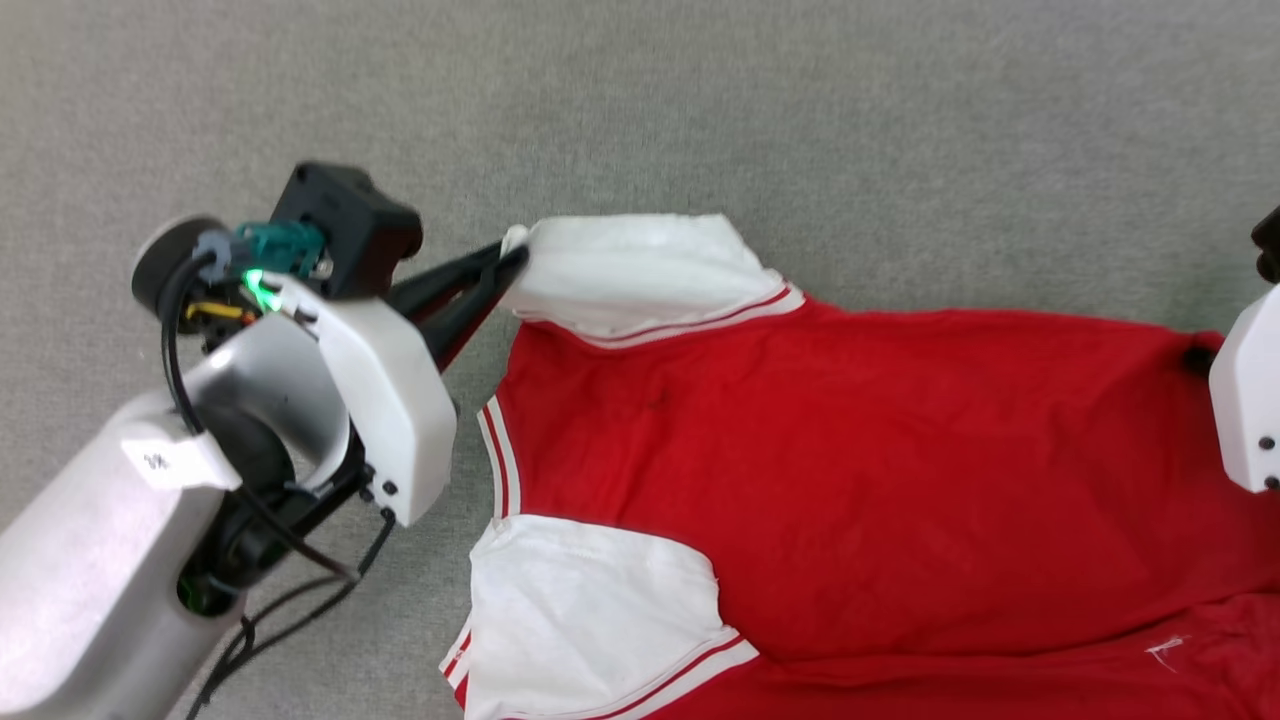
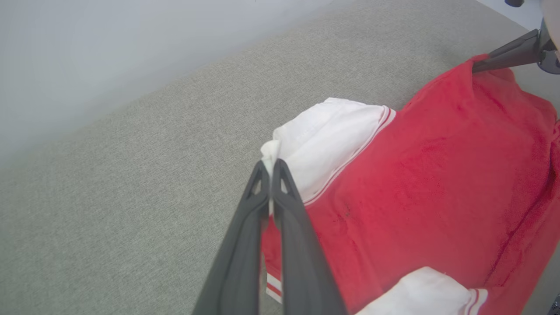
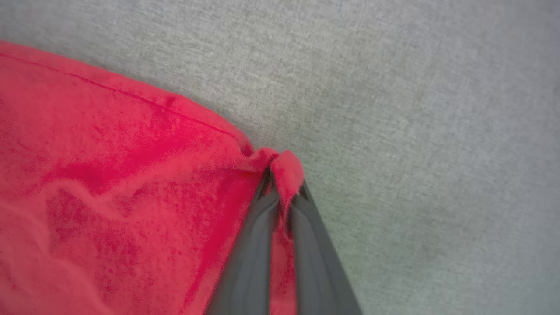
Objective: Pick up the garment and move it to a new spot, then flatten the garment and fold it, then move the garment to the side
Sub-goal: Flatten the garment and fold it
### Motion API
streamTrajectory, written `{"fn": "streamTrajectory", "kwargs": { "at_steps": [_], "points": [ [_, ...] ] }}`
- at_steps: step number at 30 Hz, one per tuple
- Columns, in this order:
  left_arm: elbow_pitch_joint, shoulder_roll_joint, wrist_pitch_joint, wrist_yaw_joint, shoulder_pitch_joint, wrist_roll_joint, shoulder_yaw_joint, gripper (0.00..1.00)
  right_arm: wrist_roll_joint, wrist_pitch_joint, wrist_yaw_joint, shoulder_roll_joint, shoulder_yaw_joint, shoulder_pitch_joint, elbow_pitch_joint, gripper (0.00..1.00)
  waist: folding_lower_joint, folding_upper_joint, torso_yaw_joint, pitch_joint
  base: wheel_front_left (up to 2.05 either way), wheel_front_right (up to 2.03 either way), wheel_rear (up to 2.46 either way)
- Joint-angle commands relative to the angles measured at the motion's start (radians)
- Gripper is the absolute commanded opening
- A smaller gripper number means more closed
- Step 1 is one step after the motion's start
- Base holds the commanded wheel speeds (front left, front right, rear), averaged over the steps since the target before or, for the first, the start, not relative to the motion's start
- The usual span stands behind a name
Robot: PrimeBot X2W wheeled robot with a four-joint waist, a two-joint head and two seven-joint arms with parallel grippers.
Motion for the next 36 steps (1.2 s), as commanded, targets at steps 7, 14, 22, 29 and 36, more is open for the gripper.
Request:
{"fn": "streamTrajectory", "kwargs": {
  "at_steps": [7, 14, 22, 29, 36],
  "points": [
    [-0.02, 0.034, -0.038, 0.042, 0.135, -0.023, 0.013, 0.0, 0.005, -0.089, 0.001, 0.006, -0.052, 0.113, -0.071, 0.0, -0.0001, -0.0001, -0.019, -0.112, 0.0, 0.0, 0.0],
    [-0.068, 0.074, -0.064, 0.09, 0.287, -0.044, 0.017, 0.0, -0.008, -0.131, 0.001, 0.062, -0.136, 0.279, -0.165, 0.0, -0.0001, -0.0001, -0.019, -0.191, 0.0, 0.0, 0.0],
    [-0.099, 0.1, -0.132, 0.161, 0.514, -0.103, 0.037, 0.0, 0.005, -0.165, 0.001, 0.108, -0.185, 0.489, -0.268, 0.0, -0.0001, -0.0001, -0.019, -0.237, 0.0, 0.0, 0.0],
    [-0.044, 0.094, -0.16, 0.145, 0.643, -0.127, -0.013, 0.0, 0.014, -0.181, 0.001, 0.086, -0.185, 0.624, -0.276, 0.0, -0.0001, -0.0001, -0.015, -0.234, 0.0, 0.0, 0.0],
    [0.046, 0.064, -0.166, 0.113, 0.648, -0.11, -0.065, 0.0, -0.001, -0.222, 0.001, 0.028, -0.122, 0.654, -0.225, 0.0, -0.0001, -0.0001, -0.019, -0.23, 0.0, 0.0, 0.0]
  ]
}}
